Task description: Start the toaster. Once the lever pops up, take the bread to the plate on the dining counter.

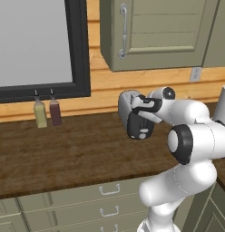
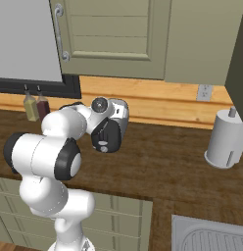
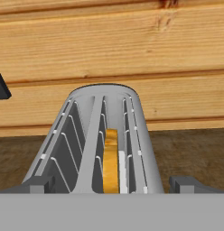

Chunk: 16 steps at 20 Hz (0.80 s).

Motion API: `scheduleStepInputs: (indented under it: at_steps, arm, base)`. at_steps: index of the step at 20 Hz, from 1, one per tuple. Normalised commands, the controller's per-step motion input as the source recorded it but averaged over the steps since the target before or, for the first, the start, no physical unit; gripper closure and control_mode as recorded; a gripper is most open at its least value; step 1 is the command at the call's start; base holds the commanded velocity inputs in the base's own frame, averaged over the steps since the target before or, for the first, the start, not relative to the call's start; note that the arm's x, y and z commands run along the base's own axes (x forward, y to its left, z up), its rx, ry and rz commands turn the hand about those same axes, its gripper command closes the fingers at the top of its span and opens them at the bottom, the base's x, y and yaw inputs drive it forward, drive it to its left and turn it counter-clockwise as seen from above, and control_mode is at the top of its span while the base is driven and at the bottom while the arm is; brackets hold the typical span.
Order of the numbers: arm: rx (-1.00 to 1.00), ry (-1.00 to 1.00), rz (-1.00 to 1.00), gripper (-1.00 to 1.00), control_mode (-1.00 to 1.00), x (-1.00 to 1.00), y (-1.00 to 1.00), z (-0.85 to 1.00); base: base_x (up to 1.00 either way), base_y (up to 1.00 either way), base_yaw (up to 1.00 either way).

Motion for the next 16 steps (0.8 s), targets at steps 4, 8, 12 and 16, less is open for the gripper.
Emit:
scheduleStepInputs:
  at_steps: [4,8,12,16]
  arm:
    - [0.0,0.0,0.0,-1.0,-1.0,0.0,0.0,0.0]
    - [0.0,0.0,0.0,-1.0,-1.0,0.0,0.0,0.0]
    - [0.0,0.0,0.0,-1.0,-1.0,0.0,0.0,0.0]
    - [0.0,0.0,0.0,-1.0,-1.0,0.0,0.0,0.0]
  base:
    - [0.0,0.0,0.0]
    - [0.0,0.0,0.0]
    - [0.0,0.0,0.0]
    - [0.0,0.0,0.0]
